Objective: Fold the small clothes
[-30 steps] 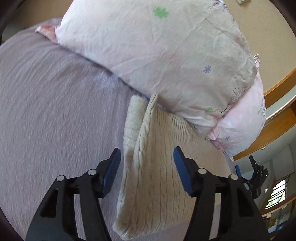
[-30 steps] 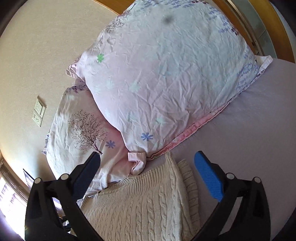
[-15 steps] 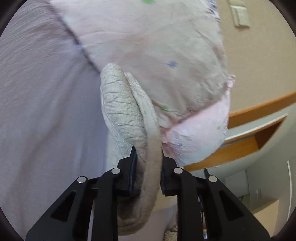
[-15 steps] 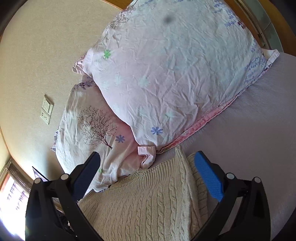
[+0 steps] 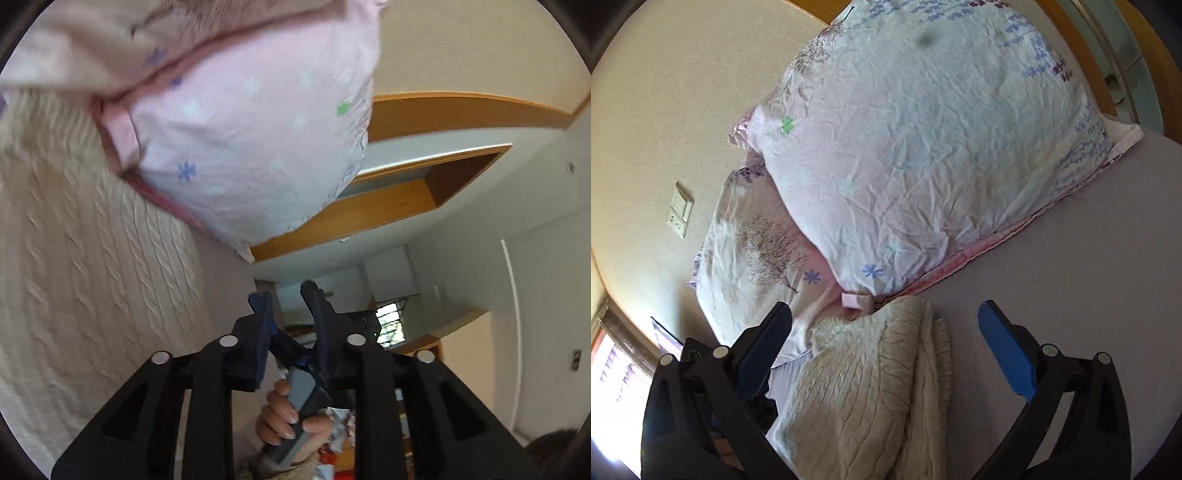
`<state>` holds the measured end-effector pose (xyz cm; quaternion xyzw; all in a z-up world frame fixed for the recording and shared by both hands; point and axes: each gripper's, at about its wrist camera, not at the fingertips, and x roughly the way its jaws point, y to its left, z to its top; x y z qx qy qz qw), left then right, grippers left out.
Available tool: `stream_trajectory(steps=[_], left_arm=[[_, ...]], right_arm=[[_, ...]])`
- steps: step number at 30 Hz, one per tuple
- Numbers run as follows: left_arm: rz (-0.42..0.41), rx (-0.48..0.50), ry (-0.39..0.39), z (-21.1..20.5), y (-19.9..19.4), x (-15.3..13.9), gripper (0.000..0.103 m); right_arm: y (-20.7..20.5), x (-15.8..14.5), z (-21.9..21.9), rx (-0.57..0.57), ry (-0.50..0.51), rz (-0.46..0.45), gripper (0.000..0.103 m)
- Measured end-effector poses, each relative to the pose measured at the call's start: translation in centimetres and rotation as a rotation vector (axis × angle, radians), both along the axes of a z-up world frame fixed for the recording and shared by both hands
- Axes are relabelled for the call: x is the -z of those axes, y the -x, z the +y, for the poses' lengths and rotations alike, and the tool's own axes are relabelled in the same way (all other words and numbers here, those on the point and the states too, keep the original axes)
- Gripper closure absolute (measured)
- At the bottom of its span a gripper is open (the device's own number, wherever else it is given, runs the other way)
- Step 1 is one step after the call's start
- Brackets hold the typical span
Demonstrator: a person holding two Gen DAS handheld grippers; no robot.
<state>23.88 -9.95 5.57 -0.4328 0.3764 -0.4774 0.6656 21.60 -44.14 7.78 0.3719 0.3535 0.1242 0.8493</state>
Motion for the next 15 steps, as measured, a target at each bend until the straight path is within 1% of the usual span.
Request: stream_trajectory(steps=[1, 2, 4, 5, 6, 8, 11, 12, 13, 14, 15], left_arm=[[-0.024, -0.059, -0.054, 1.6, 0.2, -0.6, 0.051], [-0.041, -0.118, -0.115, 3.2, 0.5, -1.0, 0.036], [-0.063, -0.197, -0.251, 5.6, 1.0, -1.2, 0.034], [-0.059, -0.222, -0.317, 6.4, 1.2, -0.9, 0.032], [-0.049, -0.237, -0.368, 6.9, 1.0, -0.4, 0.031], [-0.015, -0.240, -0.452, 7.2, 0.9, 0.9, 0.030], [0.040, -0.222, -0.524, 6.4, 0.2, 3.1, 0.027], [0.054, -0.220, -0.554, 5.8, 0.0, 3.7, 0.024], [0.065, -0.213, -0.577, 5.3, -0.2, 4.3, 0.023], [0.073, -0.200, -0.594, 4.9, -0.2, 4.8, 0.022], [0.084, -0.185, -0.604, 4.4, -0.3, 5.3, 0.022]], right_arm=[[-0.2, 0.2, 0.6, -0.040, 0.005, 0.024, 0.010], [-0.5, 0.4, 1.4, -0.073, 0.033, 0.054, 0.011], [-1.0, 1.3, 2.9, -0.102, 0.115, 0.134, 0.021], [-1.2, 2.0, 3.4, -0.113, 0.140, 0.180, 0.025], [-1.4, 2.7, 3.8, -0.126, 0.149, 0.218, 0.031], [-1.7, 3.8, 4.2, -0.130, 0.149, 0.264, 0.032], [-1.9, 5.3, 4.2, -0.127, 0.152, 0.335, 0.031], [-1.9, 5.8, 4.1, -0.133, 0.127, 0.357, 0.027], [-1.9, 6.4, 4.1, -0.145, 0.095, 0.376, 0.026], [-1.8, 6.6, 4.0, -0.149, 0.072, 0.368, 0.026], [-1.8, 6.8, 4.1, -0.159, 0.060, 0.369, 0.032]])
